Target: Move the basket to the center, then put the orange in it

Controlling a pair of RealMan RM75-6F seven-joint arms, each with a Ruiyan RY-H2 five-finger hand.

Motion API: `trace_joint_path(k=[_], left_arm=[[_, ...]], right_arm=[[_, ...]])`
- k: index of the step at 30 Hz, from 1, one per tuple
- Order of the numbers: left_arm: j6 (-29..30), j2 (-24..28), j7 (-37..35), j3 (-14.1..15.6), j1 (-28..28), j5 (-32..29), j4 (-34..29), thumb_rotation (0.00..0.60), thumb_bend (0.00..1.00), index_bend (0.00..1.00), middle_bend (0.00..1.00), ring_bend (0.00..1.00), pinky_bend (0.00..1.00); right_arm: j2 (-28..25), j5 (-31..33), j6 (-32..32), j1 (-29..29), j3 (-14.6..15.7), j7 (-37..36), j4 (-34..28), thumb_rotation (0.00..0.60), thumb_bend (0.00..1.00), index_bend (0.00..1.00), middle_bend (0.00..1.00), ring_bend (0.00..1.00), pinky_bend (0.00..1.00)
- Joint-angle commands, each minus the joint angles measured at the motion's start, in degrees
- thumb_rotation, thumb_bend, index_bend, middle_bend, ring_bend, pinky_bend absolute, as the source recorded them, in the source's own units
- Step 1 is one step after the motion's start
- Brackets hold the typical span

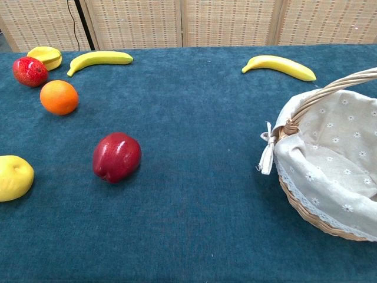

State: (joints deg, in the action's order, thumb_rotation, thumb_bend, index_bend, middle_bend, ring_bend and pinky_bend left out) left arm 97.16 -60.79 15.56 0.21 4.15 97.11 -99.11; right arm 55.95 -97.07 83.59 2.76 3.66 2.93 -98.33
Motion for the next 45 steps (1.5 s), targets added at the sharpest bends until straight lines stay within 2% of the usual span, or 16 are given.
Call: trace_joint_path(k=[1, 8, 28, 36, 39, 45], left_arm=[[-0.1, -0.1, -0.3, -0.1, 0.0, -0.3, 0.3, 0.600, 0.08, 0.00, 0.00, 0.00, 0.00], [-0.5, -0.5, -0.7, 0.0, -0.1, -0.5, 1.1, 0.600, 0.08, 0.00, 0.00, 0.00, 0.00], [-3.3, 2.4, 2.5, -2.1, -3.0, -1.8, -2.9, 0.600, 0.08, 0.00, 0.00, 0.00, 0.00], [-4.6, 2.1, 3.2, -1.9, -3.5, -2.1, -3.6, 0.600, 0.08, 0.00, 0.00, 0.00, 0.00], [-4.7, 1.9, 3.1, -2.2, -3.9, -2.4, -3.6, 0.600, 0.08, 0.00, 0.00, 0.00, 0.00], [-5.3, 1.5, 2.9, -2.0, -4.3, -2.2, -3.5, 0.600, 0.08, 0.00, 0.00, 0.00, 0.00]], right_arm=[[0.3, 0.2, -0.2, 0.1, 0.0, 0.1, 0.0, 0.600, 0.00, 0.17, 0.03, 0.01, 0.09], [0.4, 0.7, -0.3, 0.1, -0.2, 0.0, 0.2, 0.600, 0.00, 0.17, 0.03, 0.01, 0.09], [-2.1, 4.0, -0.7, 2.5, -4.0, 0.2, -2.6, 0.600, 0.00, 0.09, 0.03, 0.01, 0.09], [-4.1, 2.9, 0.5, 3.0, -5.1, 1.5, -9.5, 0.600, 0.00, 0.11, 0.03, 0.02, 0.09], [-4.0, 1.4, -1.3, 3.6, -4.0, 2.5, -14.6, 0.600, 0.00, 0.13, 0.05, 0.03, 0.10], [-2.0, 0.2, -3.7, 4.2, -3.0, 6.7, -17.3, 0.600, 0.00, 0.14, 0.06, 0.04, 0.10]])
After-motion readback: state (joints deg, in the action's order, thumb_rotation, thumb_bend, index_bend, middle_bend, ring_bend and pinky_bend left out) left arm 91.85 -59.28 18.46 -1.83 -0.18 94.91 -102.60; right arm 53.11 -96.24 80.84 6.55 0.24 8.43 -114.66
